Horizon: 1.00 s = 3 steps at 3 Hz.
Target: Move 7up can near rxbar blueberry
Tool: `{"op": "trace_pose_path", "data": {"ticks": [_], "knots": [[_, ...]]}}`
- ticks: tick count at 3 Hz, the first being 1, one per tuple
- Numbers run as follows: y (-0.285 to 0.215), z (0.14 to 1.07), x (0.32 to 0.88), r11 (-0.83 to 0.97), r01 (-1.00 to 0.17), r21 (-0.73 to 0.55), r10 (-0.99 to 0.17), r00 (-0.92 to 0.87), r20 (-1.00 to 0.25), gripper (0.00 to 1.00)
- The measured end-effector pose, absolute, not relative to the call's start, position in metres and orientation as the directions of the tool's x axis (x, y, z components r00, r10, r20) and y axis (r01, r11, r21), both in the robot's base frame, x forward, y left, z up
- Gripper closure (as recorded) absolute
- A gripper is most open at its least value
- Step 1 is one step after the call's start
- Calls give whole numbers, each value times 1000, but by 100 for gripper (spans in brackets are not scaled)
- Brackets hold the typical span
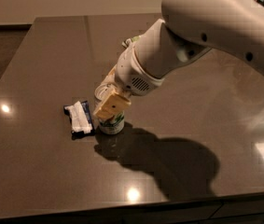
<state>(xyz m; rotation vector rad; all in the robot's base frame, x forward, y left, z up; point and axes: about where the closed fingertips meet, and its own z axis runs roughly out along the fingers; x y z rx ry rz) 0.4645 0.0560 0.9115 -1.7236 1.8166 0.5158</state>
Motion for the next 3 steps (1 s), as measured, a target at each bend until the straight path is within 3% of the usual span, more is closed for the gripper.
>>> {"op": "trace_pose_path", "data": {"ticks": [1,2,3], "knots": [[57,913,463,89,-990,-113,-768,4,-641,12],[58,914,462,87,-989,-116,-768,7,-640,0],[58,914,462,87,-989,-116,-768,7,-640,0]]}}
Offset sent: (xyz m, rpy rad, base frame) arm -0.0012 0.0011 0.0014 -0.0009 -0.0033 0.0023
